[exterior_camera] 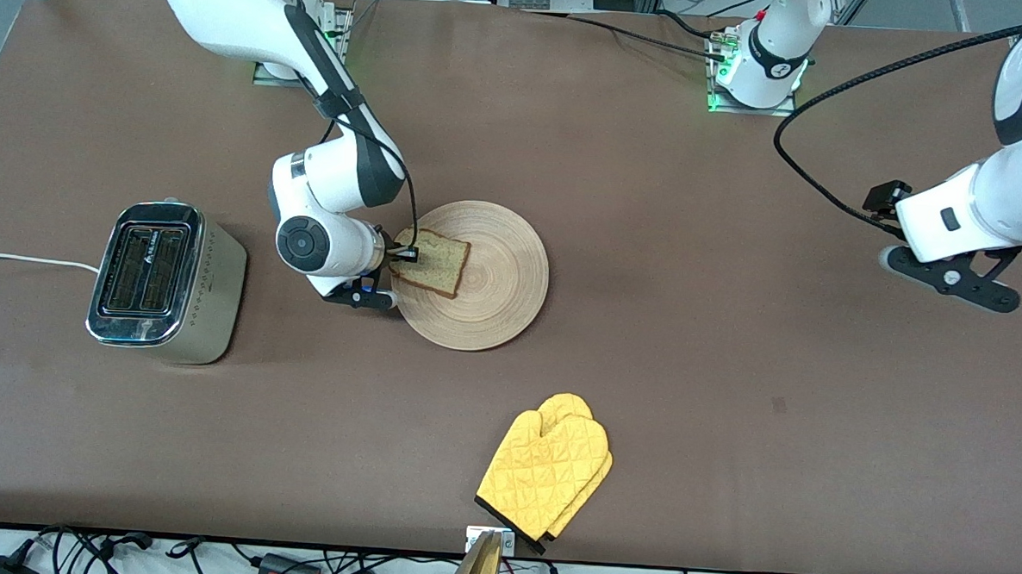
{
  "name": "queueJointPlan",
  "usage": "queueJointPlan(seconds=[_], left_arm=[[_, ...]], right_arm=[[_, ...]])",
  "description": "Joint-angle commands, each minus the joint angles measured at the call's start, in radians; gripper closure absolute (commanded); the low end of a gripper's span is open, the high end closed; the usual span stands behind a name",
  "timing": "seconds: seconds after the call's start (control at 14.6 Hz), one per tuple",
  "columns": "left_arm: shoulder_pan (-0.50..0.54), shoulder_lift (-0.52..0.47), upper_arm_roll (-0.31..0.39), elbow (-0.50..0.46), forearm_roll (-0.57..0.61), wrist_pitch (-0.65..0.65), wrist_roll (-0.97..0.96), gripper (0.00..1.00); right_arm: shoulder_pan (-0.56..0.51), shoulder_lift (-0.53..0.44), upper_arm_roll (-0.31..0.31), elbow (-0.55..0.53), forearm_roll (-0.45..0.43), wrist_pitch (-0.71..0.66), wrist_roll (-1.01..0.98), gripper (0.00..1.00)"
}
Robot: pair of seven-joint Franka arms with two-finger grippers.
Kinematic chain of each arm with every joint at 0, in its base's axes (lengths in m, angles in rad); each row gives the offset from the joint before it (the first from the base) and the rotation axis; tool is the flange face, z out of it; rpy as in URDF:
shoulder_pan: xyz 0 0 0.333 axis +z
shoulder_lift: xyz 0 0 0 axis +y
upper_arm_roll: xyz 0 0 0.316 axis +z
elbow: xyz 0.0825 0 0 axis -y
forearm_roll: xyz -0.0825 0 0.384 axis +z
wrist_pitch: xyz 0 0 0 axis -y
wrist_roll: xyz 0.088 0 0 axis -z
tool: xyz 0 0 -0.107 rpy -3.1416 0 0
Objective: Move plate and put bread in toaster
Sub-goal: 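Grasp the bread slice with the right gripper while the left gripper withdraws, then lift the bread slice and carry it above the toaster with the right gripper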
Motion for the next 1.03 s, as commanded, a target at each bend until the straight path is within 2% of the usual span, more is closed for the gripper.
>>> queueJointPlan(seconds=[0.0,0.14,0.41,0.69,0.75,0.89,0.96], left_arm=[[0.054,-0.026,0.003,0.002,-0.083,0.003,-0.123,0.0],[0.085,-0.056,-0.001,-0.027,-0.114,0.037,-0.127,0.0],[0.091,-0.16,-0.004,-0.138,-0.17,0.108,-0.162,0.0],[0.102,-0.272,-0.004,-0.32,-0.194,0.219,-0.384,0.0],[0.105,-0.297,-0.004,-0.359,-0.197,0.247,-0.384,0.0],[0.109,-0.326,-0.003,-0.397,-0.232,0.279,-0.381,0.0],[0.111,-0.332,-0.003,-0.409,-0.234,0.29,-0.38,0.0]], right_arm=[[0.001,-0.005,0.003,0.009,0.016,-0.027,-0.006,0.96],[0.002,-0.011,0.003,0.016,0.016,-0.032,-0.005,1.0],[0.002,-0.019,0.003,0.054,0.016,-0.072,0.003,1.0],[-0.016,-0.085,-0.015,0.166,-0.001,-0.262,0.008,1.0],[-0.025,-0.103,-0.047,0.194,-0.012,-0.303,0.005,1.0],[-0.03,-0.117,-0.098,0.264,-0.074,-0.389,-0.008,1.0],[-0.031,-0.117,-0.116,0.309,-0.143,-0.44,-0.014,1.0]])
